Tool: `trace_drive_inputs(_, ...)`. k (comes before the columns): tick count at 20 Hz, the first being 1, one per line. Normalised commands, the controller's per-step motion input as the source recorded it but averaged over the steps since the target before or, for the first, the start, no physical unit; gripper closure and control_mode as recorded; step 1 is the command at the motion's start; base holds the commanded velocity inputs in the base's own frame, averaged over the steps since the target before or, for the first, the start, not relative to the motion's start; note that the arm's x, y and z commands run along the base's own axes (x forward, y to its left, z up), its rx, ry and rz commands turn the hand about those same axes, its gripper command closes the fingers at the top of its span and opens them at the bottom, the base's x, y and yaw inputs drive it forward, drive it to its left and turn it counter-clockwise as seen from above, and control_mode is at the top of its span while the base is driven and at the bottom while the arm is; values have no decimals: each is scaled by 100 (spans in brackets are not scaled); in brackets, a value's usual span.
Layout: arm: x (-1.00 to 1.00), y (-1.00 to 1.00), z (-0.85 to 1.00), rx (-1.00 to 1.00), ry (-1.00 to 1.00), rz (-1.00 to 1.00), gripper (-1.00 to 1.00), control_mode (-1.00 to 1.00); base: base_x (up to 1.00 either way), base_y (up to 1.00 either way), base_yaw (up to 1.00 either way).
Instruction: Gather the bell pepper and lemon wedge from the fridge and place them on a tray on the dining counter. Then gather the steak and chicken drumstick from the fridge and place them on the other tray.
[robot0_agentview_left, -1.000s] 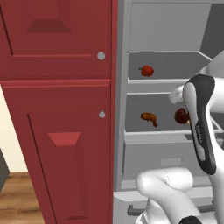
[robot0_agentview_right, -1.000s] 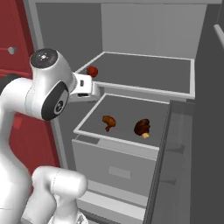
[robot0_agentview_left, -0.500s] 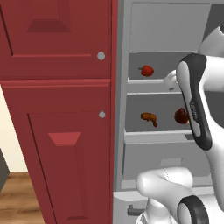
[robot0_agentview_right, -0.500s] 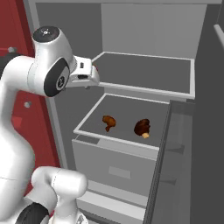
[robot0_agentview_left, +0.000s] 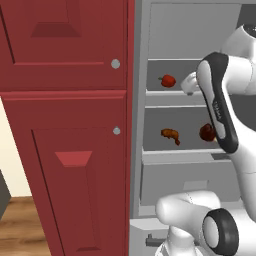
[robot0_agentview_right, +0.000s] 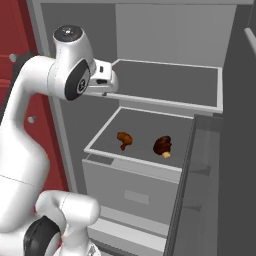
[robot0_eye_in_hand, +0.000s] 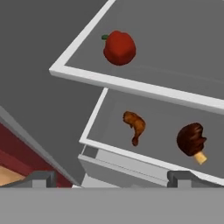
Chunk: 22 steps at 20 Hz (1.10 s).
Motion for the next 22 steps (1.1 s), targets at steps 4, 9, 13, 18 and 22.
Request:
trace_drive_inputs(4, 41, 0, 0, 1, 0, 0, -100, -100, 0, 0, 0)
trace_drive_inputs(9, 59, 1, -1, 0, 0, 1, -100, -100, 0, 0, 0)
trace_drive_inputs(13, 68, 0, -13, 0, 0, 3, -100, -100, 0, 0, 0)
trace_drive_inputs(18, 65, 3, -25, 0, -1, 2, -100, -100, 0, 0, 0)
trace_drive_inputs(22, 71, 22, -22, 0, -1, 0, -100, -100, 0, 0, 0)
